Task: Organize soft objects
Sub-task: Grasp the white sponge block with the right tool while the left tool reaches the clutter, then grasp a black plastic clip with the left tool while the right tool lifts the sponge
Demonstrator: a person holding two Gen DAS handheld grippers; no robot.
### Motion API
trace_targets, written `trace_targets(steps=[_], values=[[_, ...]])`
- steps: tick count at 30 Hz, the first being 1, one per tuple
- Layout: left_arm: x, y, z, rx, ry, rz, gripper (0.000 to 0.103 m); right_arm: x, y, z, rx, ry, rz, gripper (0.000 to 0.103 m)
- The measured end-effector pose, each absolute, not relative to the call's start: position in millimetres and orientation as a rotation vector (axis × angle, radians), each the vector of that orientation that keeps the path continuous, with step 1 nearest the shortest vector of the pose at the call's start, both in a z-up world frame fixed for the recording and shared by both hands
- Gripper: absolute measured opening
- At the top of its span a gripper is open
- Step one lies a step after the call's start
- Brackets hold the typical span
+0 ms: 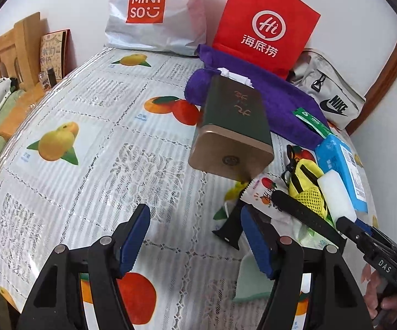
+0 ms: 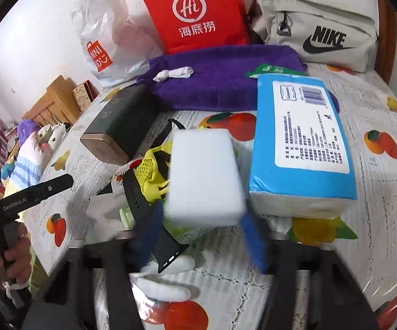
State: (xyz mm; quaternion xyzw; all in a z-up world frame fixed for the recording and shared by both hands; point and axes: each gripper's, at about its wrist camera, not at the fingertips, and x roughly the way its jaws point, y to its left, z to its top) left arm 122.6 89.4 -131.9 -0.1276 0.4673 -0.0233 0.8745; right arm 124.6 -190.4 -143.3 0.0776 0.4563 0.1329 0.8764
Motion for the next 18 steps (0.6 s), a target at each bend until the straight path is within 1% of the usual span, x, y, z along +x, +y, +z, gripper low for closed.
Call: trace_targets(steps=[7, 12, 18], values=[[117.3, 83.3, -135.5, -0.243, 0.979, -0.073, 0.067, 96.2, -196.6, -120.4, 0.129, 0.870, 0.285, 0.049], [118.2, 81.0, -147.3, -0.166, 0.988, -0.015, 0.067, 66.4, -210.1, -108.5, 0.102, 0.840, 0.288, 0.049], [124.0, 63.2, -158.7, -0.036, 1.005, -0.083, 0.067, 43.6, -231.0, -118.2, 0.059, 0.840, 0.259, 0.049]])
